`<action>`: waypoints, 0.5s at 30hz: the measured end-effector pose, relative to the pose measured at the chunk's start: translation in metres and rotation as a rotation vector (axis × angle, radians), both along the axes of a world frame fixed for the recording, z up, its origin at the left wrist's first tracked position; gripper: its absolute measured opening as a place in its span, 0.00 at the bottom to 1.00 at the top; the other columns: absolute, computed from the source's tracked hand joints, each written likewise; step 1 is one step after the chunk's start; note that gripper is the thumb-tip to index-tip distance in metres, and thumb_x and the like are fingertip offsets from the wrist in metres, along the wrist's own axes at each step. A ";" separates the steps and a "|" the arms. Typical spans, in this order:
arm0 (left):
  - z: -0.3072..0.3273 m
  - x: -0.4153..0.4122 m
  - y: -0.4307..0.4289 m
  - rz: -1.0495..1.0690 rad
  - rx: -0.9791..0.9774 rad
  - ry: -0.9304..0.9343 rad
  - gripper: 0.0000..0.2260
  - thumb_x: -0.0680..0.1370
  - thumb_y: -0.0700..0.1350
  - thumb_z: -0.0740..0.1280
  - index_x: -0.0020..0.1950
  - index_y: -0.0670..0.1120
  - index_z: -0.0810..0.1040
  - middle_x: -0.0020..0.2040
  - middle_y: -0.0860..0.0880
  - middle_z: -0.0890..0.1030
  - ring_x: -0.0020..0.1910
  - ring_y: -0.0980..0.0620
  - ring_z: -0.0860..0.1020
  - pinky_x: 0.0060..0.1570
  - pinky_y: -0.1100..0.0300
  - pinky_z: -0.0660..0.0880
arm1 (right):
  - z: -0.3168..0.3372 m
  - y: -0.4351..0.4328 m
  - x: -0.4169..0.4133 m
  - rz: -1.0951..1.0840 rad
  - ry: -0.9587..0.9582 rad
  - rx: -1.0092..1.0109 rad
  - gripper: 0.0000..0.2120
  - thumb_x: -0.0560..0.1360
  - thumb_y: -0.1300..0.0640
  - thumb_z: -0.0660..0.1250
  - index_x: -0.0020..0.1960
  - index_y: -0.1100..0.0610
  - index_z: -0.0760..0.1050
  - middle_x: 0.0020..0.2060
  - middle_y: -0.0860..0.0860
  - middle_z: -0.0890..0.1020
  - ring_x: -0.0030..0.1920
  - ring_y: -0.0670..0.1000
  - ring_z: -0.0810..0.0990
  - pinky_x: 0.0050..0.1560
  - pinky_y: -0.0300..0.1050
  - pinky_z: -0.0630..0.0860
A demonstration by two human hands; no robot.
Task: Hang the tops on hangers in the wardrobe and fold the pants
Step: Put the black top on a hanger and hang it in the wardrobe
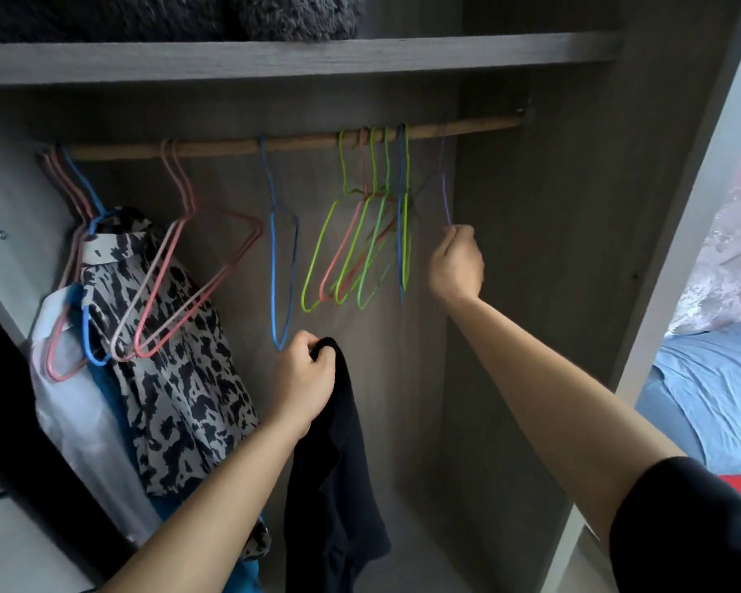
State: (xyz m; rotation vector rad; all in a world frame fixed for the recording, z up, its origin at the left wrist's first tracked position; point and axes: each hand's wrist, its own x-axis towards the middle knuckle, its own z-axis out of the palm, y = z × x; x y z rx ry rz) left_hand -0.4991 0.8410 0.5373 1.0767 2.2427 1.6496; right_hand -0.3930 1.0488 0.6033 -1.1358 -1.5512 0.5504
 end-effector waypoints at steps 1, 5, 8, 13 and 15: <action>-0.001 0.001 0.002 0.007 -0.002 0.002 0.04 0.77 0.39 0.61 0.46 0.40 0.73 0.36 0.46 0.75 0.35 0.48 0.72 0.35 0.55 0.67 | -0.001 0.004 0.007 -0.004 -0.004 0.009 0.15 0.85 0.53 0.51 0.60 0.61 0.72 0.57 0.62 0.80 0.57 0.65 0.78 0.53 0.54 0.72; -0.003 0.008 0.014 -0.018 -0.001 -0.014 0.03 0.77 0.39 0.61 0.44 0.41 0.72 0.35 0.48 0.73 0.35 0.49 0.70 0.35 0.54 0.66 | 0.009 0.015 0.029 -0.032 -0.028 0.061 0.15 0.85 0.52 0.51 0.58 0.61 0.72 0.55 0.63 0.81 0.55 0.66 0.78 0.50 0.54 0.71; 0.000 0.015 0.027 -0.032 0.032 -0.033 0.03 0.76 0.39 0.61 0.42 0.42 0.72 0.35 0.47 0.73 0.34 0.50 0.70 0.35 0.54 0.66 | 0.017 0.022 0.042 -0.045 -0.010 0.110 0.16 0.85 0.51 0.52 0.58 0.62 0.72 0.53 0.64 0.82 0.54 0.68 0.78 0.48 0.54 0.70; -0.002 0.030 0.033 -0.064 0.032 -0.029 0.05 0.76 0.40 0.61 0.41 0.42 0.70 0.33 0.48 0.71 0.33 0.50 0.68 0.34 0.54 0.65 | 0.018 0.032 0.056 -0.020 -0.071 0.025 0.17 0.84 0.47 0.53 0.58 0.59 0.72 0.54 0.62 0.82 0.56 0.65 0.78 0.48 0.52 0.69; -0.003 0.035 0.034 -0.094 0.047 -0.056 0.07 0.77 0.39 0.61 0.39 0.44 0.68 0.32 0.49 0.68 0.32 0.51 0.66 0.33 0.54 0.62 | 0.030 0.038 0.058 -0.053 -0.092 0.050 0.16 0.84 0.48 0.53 0.58 0.59 0.71 0.52 0.62 0.82 0.54 0.66 0.79 0.45 0.51 0.66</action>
